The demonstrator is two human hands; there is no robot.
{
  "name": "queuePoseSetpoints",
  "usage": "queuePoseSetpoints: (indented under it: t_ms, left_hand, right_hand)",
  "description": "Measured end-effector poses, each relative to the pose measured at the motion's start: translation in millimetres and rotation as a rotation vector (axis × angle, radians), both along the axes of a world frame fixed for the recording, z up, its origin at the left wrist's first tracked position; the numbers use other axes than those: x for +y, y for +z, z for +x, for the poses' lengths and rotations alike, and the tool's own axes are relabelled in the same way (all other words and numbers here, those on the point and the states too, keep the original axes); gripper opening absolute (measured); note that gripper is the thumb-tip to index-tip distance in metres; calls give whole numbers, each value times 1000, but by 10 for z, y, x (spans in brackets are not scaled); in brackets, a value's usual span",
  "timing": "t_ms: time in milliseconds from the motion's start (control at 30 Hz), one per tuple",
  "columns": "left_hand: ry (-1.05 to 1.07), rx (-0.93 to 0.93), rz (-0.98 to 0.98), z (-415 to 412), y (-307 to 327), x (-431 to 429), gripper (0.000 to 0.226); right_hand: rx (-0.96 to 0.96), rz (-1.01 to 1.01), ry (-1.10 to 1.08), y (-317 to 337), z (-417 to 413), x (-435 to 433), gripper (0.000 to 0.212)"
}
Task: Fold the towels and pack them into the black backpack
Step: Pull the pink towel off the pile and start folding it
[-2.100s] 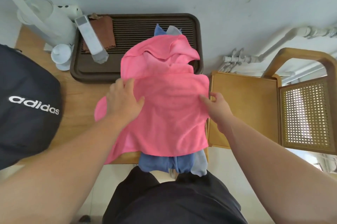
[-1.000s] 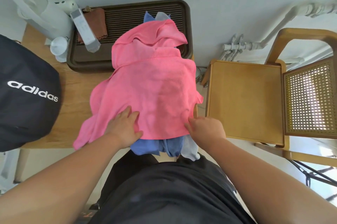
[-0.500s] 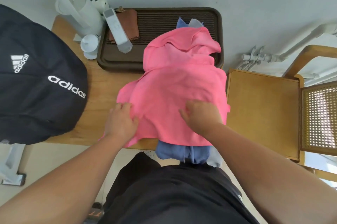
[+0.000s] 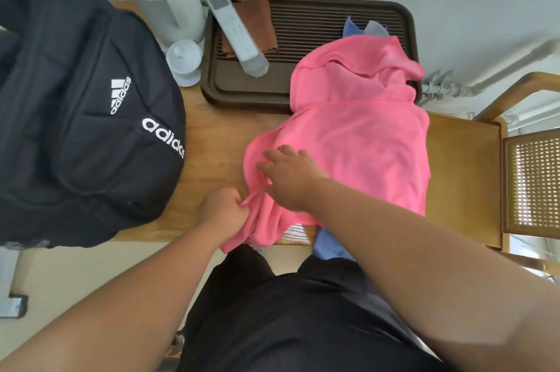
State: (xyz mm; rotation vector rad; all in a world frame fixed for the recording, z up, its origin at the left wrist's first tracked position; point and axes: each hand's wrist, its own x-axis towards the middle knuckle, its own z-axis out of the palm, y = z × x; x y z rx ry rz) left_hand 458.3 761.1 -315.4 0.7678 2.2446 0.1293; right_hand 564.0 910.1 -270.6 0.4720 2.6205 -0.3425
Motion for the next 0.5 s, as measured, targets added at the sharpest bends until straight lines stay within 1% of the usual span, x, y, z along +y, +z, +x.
queuePoseSetpoints:
  t_ms: [67, 133, 200, 300, 333, 433, 467, 500]
  left_hand:
    - [51, -62, 71, -38, -30, -70, 22]
    - [105, -128, 148, -67, -35, -139, 20]
    - [157, -197, 207, -102, -13, -201, 15]
    - [244, -323, 239, -134, 21, -276, 8]
    - [265, -358, 220, -140, 31, -299, 10]
    - [309, -437, 138, -158, -16, -374, 33]
    - [314, -442, 123, -164, -30, -390, 35]
    - [314, -431, 115, -168, -45, -403, 31]
  right_hand:
    - [-51, 40, 67, -35, -229, -26, 63]
    - [-169, 78, 134, -100, -406, -35, 70]
    - [-243, 74, 129, -172, -516, -48, 76]
    - [-198, 75, 71, -265, -581, -67, 79]
    - [-175, 88, 67, -280, -589, -73, 80]
    - [-155, 95, 88, -322, -641, -86, 79]
    - [-153, 88, 82, -327, -673, -92, 76]
    - [-140, 78, 61, -323, -703, -97, 71]
